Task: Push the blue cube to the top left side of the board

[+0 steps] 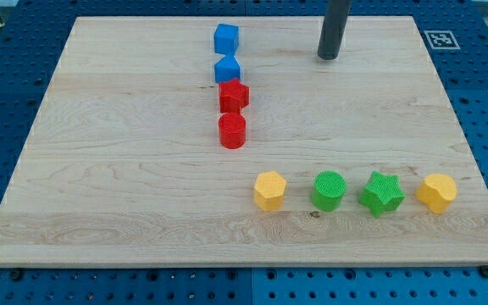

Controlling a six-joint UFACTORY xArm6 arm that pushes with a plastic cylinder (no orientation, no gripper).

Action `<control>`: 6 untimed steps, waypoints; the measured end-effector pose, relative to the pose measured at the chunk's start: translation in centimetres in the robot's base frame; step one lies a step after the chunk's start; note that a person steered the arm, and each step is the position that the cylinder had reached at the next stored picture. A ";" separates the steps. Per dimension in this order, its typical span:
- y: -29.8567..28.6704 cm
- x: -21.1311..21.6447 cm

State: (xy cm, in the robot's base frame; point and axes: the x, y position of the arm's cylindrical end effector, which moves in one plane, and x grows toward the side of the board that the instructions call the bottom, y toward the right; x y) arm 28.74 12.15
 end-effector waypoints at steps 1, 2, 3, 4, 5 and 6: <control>-5.7 -1.4; -12.1 -2.2; -16.8 -2.5; -20.6 -3.3; -24.3 -4.8; -27.9 -6.6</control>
